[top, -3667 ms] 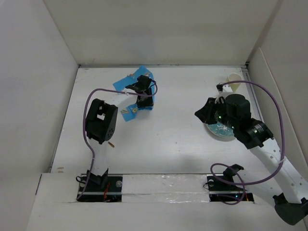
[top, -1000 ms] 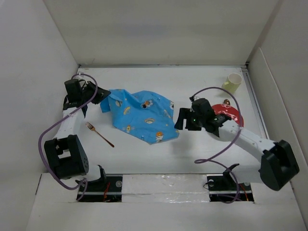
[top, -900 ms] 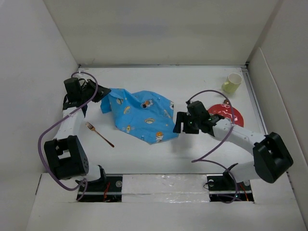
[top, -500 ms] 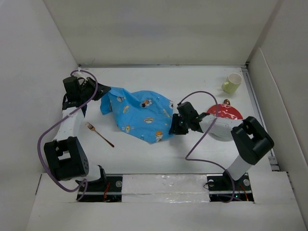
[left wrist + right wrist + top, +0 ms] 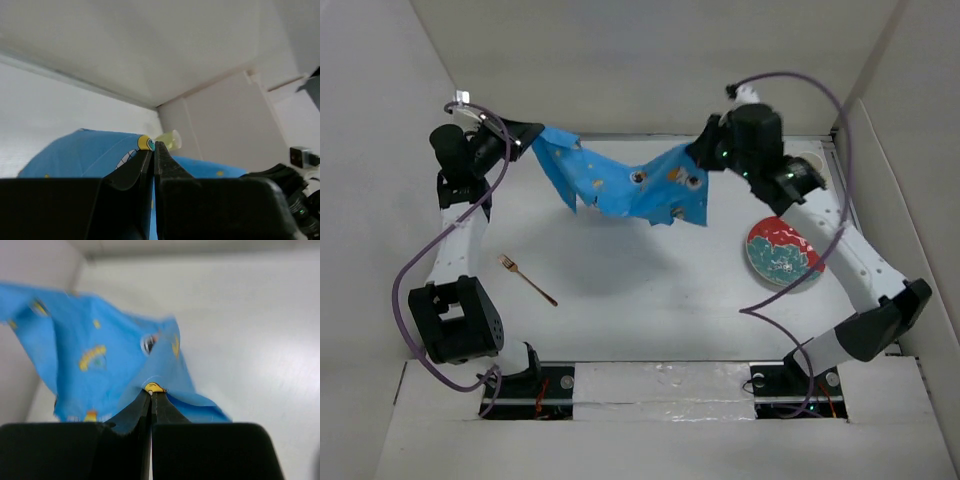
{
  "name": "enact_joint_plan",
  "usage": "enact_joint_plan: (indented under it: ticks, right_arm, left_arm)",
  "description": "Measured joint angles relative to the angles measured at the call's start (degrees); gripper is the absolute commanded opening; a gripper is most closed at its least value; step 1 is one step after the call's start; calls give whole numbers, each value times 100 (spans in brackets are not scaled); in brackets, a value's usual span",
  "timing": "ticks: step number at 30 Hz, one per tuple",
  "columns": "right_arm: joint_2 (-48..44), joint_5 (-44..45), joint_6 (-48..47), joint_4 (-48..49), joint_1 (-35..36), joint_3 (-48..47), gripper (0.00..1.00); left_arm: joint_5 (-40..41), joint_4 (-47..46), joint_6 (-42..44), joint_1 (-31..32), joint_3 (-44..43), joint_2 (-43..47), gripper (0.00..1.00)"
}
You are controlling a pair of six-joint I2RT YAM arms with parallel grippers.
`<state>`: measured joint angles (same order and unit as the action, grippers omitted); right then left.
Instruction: Set the dinner table for one person
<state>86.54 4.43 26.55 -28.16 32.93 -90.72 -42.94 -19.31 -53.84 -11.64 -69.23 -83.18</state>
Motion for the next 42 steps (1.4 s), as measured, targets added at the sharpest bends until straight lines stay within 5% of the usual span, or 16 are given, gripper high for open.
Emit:
enact_joint_plan:
  ticks: [3, 6, 14, 16, 17, 18, 20, 25, 26, 27, 30, 33, 34, 35, 39, 42]
  right_arm:
    - [-160, 4, -343, -254, -387, -1268, 0]
    - [-525, -157, -544, -446, -713, -1521, 0]
    - [-1427, -1189, -459, -396, -927, 1823, 0]
    - [-1397, -1421, -365, -433, -949, 2769, 4]
    - [-1397, -1484, -315, -459, -962, 3222, 30]
    - [-1401, -1519, -254, -522, -988, 3628, 44]
    - [-1403, -1561, -214, -643, -1106, 4061, 64]
    - [-1403, -1438, -188, -503, -1335, 4135, 66]
    - [-1416, -1414, -188, -450, -1335, 4133, 56]
    - [-1440, -1394, -190, -426, -1335, 4133, 34]
    - [-1633, -1325, -144, -382, -1335, 4181, 11]
    - [-1878, -1329, -79, -308, -1335, 4472, 29]
    - [-1895, -1329, -59, -306, -1335, 4583, 54]
    - [-1869, -1327, 2, -308, -1335, 4688, 62]
    - [-1506, -1394, 31, -289, -1342, 4868, 65]
    - [-973, -1513, 39, -83, -1346, 4802, 48]
  left_arm:
    - [-234, -903, -680, -52, -223, -90, 0]
    - [-479, -1582, -1108, -210, -227, -94, 0]
    - [-828, -3058, -1462, -1086, 2496, 138, 0]
    - [-940, -3171, -1513, -1325, 3314, -2, 24]
    - [-981, -3180, -1523, -1447, 3633, -87, 34]
    - [-1023, -3147, -1515, -1554, 3891, -153, 49]
    - [-1062, -2848, -1335, -1731, 4153, -179, 53]
    - [-678, -1121, -101, -1738, 3674, 238, 48]
    - [-426, -621, 225, -1644, 3436, 385, 47]
    - [-85, -170, 597, -1502, 3182, 535, 44]
    - [1237, 992, 1591, -883, 2441, 938, 44]
    - [2710, 1875, 2385, -20, 1961, 1154, 48]
    - [3071, 2111, 2577, 245, 1878, 1165, 48]
    - [3351, 2334, 2756, 428, 1825, 1123, 49]
    - [4026, 3014, 3167, 612, 1727, 398, 50]
    - [4299, 3368, 3309, 721, 1646, -345, 49]
